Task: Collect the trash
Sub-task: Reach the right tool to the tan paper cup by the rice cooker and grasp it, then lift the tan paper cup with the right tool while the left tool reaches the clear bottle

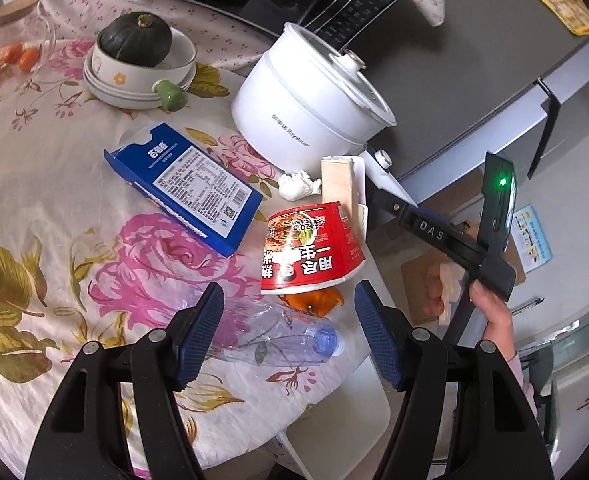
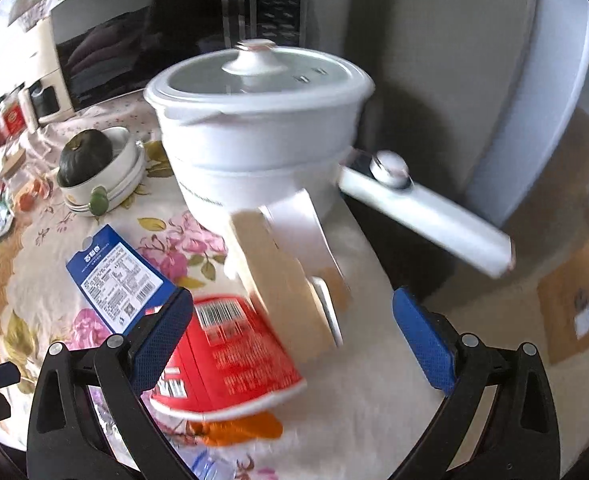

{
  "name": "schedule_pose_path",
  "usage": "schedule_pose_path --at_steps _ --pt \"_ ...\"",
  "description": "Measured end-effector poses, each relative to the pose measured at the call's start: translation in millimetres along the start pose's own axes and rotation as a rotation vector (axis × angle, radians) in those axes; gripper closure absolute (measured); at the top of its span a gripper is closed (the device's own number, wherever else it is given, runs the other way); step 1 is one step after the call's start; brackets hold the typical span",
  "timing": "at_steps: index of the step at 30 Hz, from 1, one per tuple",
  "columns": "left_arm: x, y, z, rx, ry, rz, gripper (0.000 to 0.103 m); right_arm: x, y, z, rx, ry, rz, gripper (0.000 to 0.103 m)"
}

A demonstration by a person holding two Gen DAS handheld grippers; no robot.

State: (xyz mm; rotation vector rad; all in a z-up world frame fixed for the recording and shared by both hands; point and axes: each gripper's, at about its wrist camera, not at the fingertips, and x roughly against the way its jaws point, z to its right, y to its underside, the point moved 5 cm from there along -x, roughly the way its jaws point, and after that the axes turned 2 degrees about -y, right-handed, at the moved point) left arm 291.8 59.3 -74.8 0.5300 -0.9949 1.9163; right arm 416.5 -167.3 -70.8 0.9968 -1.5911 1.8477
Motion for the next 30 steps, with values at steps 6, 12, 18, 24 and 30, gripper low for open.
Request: schedule_pose_path --at_steps 6,12,18,24,30 --pt "-1 -1 -7 0.019 -0.018 -0.004 0.036 -25 -14 -20 0.088 0.005 -0.023 0.01" --pt "5 -5 -16 0.047 -0.026 0.016 0.036 -60 -10 -30 0.092 -0.005 -0.091 0.02" --pt "9 -8 -21 0.06 -0.031 0.024 0.036 -83 -5 -28 0.032 -0.036 -0.154 0.063" --pt "13 -11 -24 0.076 -0.025 0.03 0.036 -75 -5 -28 0.027 -0.033 -0.119 0.074" --pt "13 -13 -26 0.087 -0.033 0.041 0.036 -55 -6 -22 -0.005 -0.019 -0.061 0.08"
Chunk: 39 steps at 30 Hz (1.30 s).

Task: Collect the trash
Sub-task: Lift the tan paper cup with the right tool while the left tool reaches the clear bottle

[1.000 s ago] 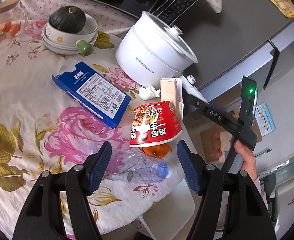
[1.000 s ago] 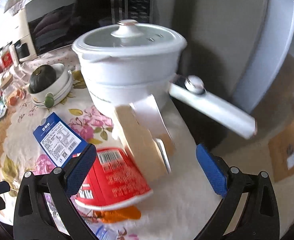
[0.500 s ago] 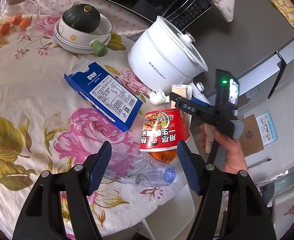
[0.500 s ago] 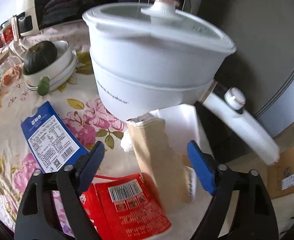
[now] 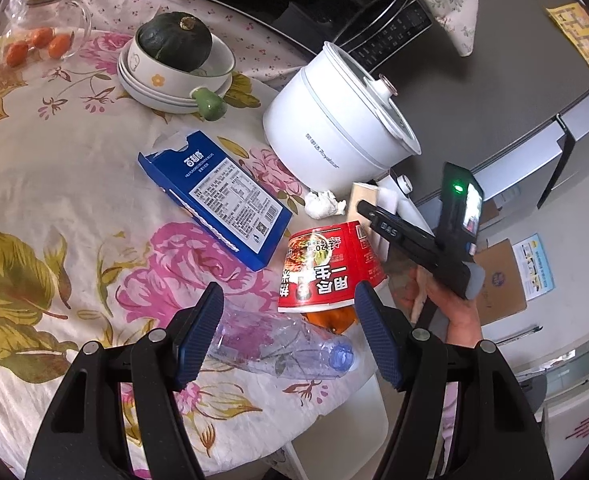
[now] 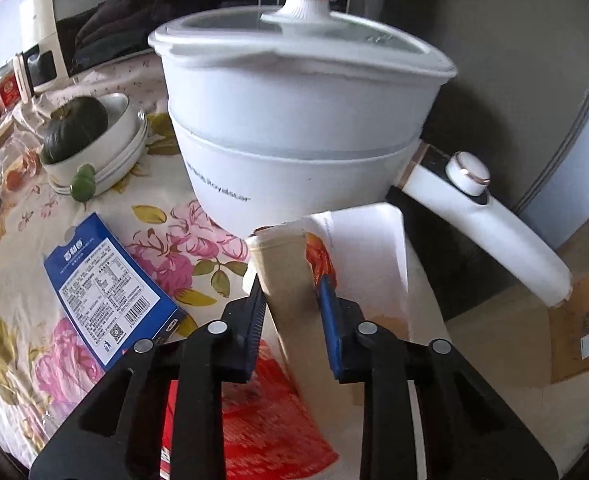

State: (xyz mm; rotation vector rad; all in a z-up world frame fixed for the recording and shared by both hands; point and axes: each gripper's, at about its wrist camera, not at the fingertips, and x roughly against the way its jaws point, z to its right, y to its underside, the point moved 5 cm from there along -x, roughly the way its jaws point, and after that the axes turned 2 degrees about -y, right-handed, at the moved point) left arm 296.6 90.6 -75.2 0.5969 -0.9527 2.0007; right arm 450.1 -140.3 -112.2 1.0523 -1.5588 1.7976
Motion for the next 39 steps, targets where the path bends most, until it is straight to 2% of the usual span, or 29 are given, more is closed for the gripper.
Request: schedule_pose_path --at_steps 8,14,18,24,27,29,35,39 --pt "-7 -3 -2 0.027 0.007 -0.009 0.036 30 5 19 -0.063 0.009 0.091 0.082" --pt "-14 0 10 -0.017 0.005 -0.027 0.036 63 16 36 -0.156 0.008 0.19 0.083" --pt "-18 2 13 -0.043 -0.026 -0.029 0.036 91 25 46 -0.201 0.016 0.262 0.083" --pt "-25 8 15 -0.065 -0.031 -0.076 0.036 123 44 54 -0.234 0.007 0.32 0.083" --pt "-29 16 27 -0.158 -0.039 -0.12 0.036 139 60 56 -0.249 -0.009 0.336 0.083" --pt "-33 25 38 -0.275 -0.065 -0.16 0.032 149 72 59 -0.267 -0.024 0.344 0.083" --pt "-47 72 78 -0.781 -0.222 -0.203 0.03 169 114 67 -0.343 -0.066 0.358 0.083" --pt "-62 98 83 -0.944 -0.248 -0.275 0.03 173 125 73 -0.351 -0.055 0.351 0.083"
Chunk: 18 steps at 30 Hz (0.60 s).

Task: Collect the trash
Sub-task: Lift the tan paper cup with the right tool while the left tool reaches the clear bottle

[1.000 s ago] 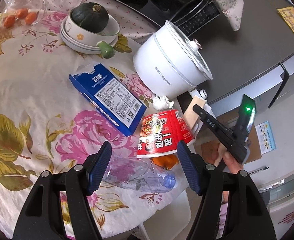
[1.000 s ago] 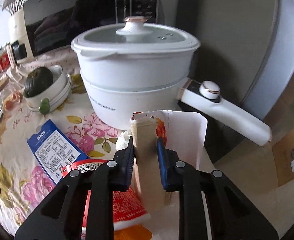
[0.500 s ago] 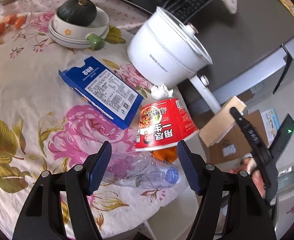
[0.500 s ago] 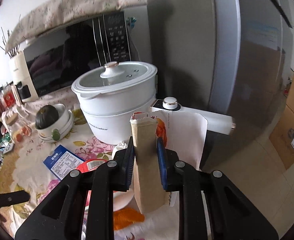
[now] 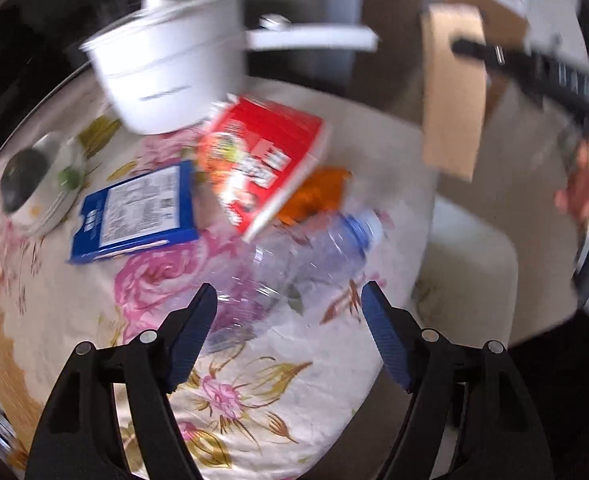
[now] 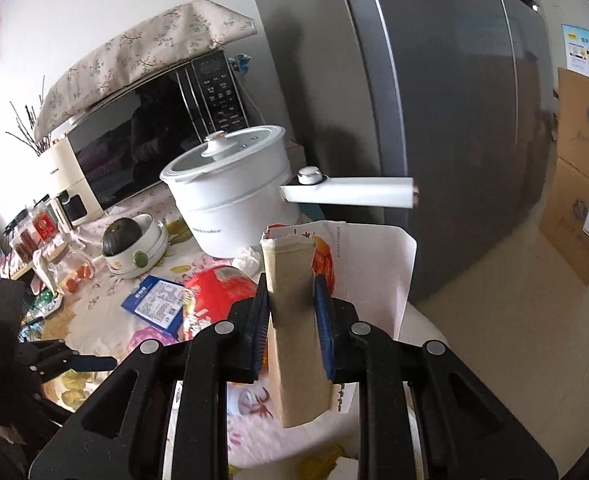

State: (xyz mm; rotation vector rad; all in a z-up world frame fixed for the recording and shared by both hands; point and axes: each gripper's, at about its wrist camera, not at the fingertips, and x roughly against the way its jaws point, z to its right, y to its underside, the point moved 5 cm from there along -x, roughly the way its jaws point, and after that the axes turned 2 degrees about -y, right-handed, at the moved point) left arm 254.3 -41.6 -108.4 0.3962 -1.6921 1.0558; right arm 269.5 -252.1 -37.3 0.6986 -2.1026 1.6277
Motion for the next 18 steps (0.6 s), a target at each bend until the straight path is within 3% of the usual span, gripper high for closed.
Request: schedule_pose_path --at_steps 8,13,18 --pt "-46 1 16 -0.162 -0.116 -0.083 0.03 2 5 14 -0.017 -0.001 -0.01 0.082" --pt "-58 -7 14 -0.178 -0.146 -0.061 0.021 2 6 12 -0.009 -0.016 -0.019 0.082" --pt "-63 -3 28 -0.304 -0.197 -0.027 0.026 5 10 8 0.019 -0.027 -0.029 0.082"
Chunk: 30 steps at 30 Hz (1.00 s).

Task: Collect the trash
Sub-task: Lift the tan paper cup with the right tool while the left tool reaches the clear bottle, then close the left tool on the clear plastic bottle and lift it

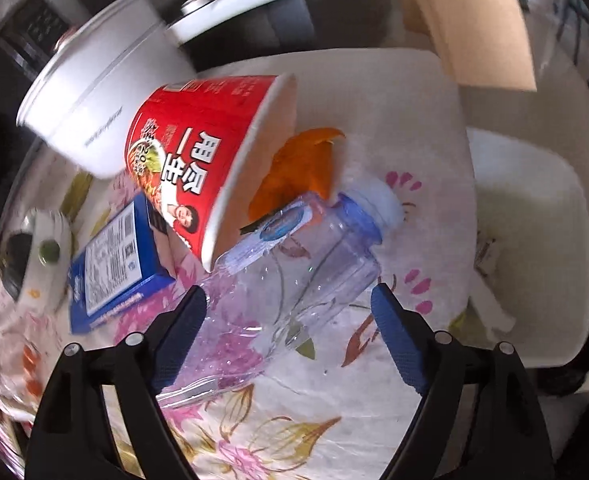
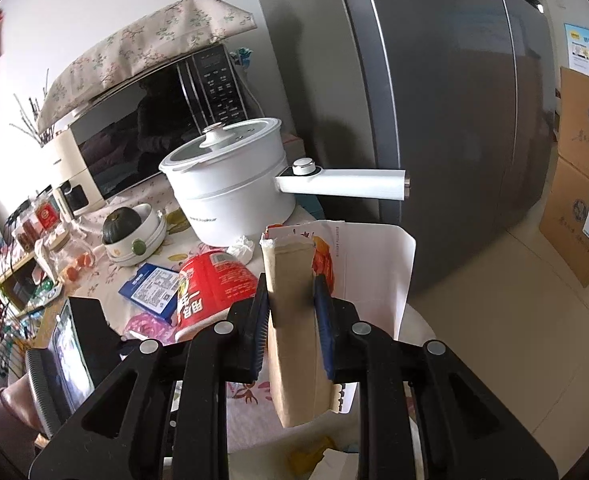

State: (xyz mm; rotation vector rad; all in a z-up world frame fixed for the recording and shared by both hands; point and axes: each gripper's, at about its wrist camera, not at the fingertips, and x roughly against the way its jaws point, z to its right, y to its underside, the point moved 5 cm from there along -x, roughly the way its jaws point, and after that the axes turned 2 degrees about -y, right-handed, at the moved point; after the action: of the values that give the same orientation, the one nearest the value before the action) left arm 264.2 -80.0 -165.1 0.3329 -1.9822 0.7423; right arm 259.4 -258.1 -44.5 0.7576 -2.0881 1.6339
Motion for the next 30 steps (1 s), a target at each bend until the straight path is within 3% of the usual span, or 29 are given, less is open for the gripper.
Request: schedule_pose_path --at_steps 4,8,22,23,24,25,28,30 --pt "9 6 2 -0.022 -0.019 0.038 0.037 -4 7 -5 0.018 -0.002 -0.023 0.082" --pt "26 13 0 0.017 0.024 0.078 0.05 -10 11 -14 0.047 0.004 -0.036 0.082" --pt "58 36 -11 0.175 0.147 0.165 0.06 -8 8 -28 0.079 -0.012 -0.024 0.081" --pt "61 39 -12 0.193 0.158 0.17 0.064 -7 8 -29 0.079 -0.013 -0.021 0.081" --pt "66 40 -15 0.219 0.176 0.179 0.079 -6 7 -30 0.081 -0.014 -0.017 0.081" --pt "69 42 -21 0.262 0.208 0.178 0.102 -5 7 -30 0.083 -0.016 -0.015 0.081" --pt "76 50 -42 0.383 0.247 0.201 0.102 -2 7 -33 0.092 -0.019 -0.01 0.081" --pt "72 55 -52 0.434 0.233 0.185 0.102 -1 8 -34 0.095 -0.021 -0.01 0.081"
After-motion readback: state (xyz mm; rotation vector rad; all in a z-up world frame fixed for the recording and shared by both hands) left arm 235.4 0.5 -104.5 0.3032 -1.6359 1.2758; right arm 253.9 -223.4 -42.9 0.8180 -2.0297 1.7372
